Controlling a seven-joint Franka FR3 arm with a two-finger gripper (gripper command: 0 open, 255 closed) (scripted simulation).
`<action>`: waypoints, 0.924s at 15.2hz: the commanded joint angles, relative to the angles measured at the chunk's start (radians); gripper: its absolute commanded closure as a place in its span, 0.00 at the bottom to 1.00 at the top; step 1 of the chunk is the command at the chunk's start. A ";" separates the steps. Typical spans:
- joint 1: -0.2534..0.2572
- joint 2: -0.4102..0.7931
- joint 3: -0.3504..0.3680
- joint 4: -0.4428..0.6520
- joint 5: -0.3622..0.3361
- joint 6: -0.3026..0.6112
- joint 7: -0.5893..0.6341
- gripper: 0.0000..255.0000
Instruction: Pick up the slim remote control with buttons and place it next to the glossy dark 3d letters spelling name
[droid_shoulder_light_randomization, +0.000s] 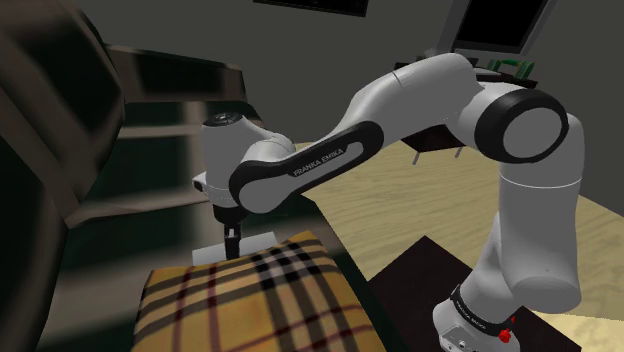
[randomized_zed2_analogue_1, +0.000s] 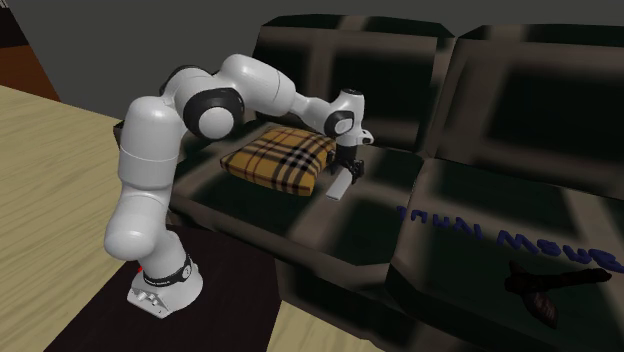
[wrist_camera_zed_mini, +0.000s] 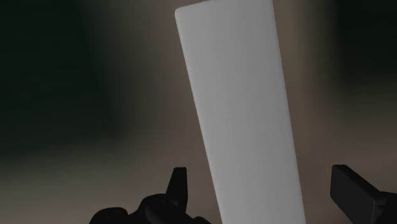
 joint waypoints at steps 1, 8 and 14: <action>0.001 0.010 -0.002 -0.011 -0.005 0.021 0.002 0.00; 0.003 0.021 -0.004 -0.018 -0.009 0.038 0.005 0.00; 0.002 0.020 -0.004 -0.019 -0.009 0.038 0.004 1.00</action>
